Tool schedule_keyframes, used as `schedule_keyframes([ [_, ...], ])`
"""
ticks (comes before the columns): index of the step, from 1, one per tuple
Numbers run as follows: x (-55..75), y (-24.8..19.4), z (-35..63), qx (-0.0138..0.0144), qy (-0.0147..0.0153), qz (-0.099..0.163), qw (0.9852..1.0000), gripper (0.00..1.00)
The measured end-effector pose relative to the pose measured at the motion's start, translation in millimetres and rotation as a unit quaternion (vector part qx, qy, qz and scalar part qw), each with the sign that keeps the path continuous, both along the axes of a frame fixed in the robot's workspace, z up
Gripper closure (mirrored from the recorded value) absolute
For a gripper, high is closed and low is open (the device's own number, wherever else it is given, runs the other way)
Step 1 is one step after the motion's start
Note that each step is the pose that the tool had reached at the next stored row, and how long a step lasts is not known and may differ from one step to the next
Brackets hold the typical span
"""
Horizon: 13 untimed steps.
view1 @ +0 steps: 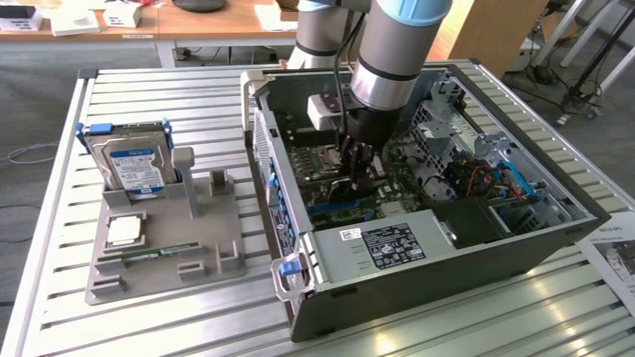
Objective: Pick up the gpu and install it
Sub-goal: 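Insert the gpu into the slot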
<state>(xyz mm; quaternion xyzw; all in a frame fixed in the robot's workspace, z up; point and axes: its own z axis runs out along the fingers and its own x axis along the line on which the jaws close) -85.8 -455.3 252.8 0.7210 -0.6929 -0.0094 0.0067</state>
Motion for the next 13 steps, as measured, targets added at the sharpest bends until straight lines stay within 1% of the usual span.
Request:
schedule_keyframes([
  [5,0.0,0.0,-2.9,0.0000,0.0000,0.000,1.0000,0.59],
  [7,0.0,0.0,-3.4,-0.0001,0.0001,0.000,1.0000,0.72],
  [11,0.0,0.0,-3.6,-0.0001,0.0000,0.000,1.0000,0.73],
  [13,0.1,0.1,-2.4,0.0004,-0.0002,0.000,1.0000,0.73],
])
